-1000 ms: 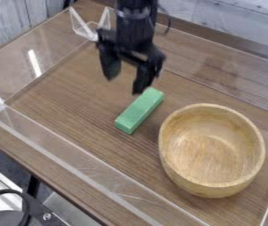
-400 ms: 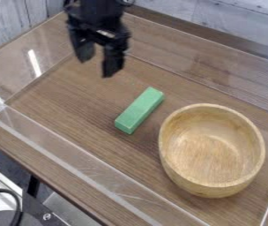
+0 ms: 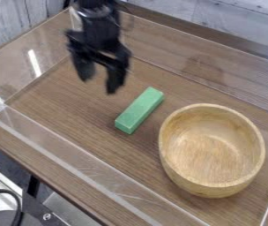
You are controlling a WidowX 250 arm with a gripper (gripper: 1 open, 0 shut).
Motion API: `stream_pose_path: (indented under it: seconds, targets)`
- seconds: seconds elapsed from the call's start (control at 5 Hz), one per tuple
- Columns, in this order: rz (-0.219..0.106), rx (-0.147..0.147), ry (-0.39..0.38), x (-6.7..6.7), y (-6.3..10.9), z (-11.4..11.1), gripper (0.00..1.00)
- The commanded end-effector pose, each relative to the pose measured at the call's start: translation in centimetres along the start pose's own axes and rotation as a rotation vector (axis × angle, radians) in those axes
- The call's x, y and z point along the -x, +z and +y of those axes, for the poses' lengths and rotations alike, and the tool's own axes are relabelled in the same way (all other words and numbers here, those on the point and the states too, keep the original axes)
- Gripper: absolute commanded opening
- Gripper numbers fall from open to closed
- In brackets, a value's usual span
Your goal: Remove the green block from inside the brown bowl and put it on the table
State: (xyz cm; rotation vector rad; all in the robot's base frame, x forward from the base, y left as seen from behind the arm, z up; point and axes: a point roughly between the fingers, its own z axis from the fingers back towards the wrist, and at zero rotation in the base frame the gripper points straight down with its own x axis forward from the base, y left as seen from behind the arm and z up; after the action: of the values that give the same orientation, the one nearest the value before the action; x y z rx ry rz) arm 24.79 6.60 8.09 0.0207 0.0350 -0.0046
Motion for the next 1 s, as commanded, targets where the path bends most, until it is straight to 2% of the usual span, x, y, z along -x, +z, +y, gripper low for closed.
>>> stream_pose_path:
  seconds: [0.0,0.4,0.6,0.8]
  targets:
    - [-0.042,-0.003,0.023,-1.7,-0.3,-2.2,1.00]
    - [-0.088,-0.024,0.160,-1.7,4.8,-0.6,1.00]
    - [-0.088,-0.027,0.153,-0.4,7.1,0.4,1.00]
    - [-0.070,-0.037,0.141,0.1,6.2,0.8,1.00]
